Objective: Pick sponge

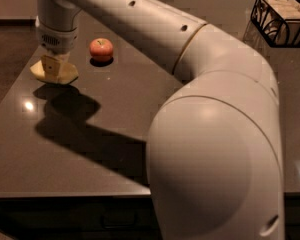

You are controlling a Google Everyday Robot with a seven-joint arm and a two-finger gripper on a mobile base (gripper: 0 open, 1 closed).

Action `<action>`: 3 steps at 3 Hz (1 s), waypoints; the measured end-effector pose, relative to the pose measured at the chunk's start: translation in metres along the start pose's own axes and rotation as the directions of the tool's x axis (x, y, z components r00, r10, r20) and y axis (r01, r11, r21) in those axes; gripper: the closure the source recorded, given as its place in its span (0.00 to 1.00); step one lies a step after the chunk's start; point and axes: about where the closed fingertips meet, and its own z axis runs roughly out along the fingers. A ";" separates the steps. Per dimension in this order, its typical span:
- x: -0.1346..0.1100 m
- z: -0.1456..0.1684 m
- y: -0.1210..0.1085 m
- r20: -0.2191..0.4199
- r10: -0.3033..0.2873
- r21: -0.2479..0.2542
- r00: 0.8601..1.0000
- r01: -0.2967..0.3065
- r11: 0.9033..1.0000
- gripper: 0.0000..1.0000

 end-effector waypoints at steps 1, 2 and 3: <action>0.019 -0.041 -0.010 0.034 -0.038 0.022 0.999 0.038 0.999 1.00; 0.040 -0.075 -0.013 0.053 -0.089 0.034 0.995 0.087 0.996 1.00; 0.064 -0.100 -0.011 0.059 -0.139 0.032 0.989 0.137 0.990 1.00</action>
Offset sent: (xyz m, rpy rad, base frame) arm -0.0018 -0.1167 0.0895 0.0549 -0.1137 0.1337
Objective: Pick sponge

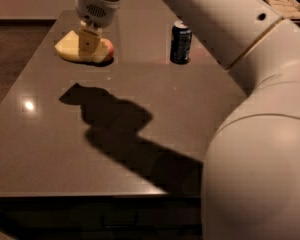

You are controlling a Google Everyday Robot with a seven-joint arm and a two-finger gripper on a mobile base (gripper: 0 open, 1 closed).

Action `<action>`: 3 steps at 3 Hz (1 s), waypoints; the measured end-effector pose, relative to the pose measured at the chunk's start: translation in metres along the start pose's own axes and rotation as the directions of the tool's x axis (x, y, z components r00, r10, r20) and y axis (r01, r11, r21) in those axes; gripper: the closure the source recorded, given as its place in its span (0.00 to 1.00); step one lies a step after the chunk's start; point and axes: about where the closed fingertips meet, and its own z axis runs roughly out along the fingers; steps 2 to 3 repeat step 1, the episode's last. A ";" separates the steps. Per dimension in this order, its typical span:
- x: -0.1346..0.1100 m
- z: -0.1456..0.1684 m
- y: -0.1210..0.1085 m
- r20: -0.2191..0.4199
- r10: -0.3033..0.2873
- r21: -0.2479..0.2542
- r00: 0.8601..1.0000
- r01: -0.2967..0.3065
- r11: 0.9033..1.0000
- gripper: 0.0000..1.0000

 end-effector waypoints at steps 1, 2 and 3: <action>0.001 0.001 0.000 0.001 -0.012 -0.001 1.000 0.012 1.000 1.00; 0.001 0.001 0.000 0.001 -0.012 -0.001 1.000 0.012 1.000 1.00; 0.001 0.001 0.000 0.001 -0.012 -0.001 1.000 0.012 1.000 1.00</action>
Offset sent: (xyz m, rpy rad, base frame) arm 0.0000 0.0000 0.0000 0.0000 0.0000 0.0000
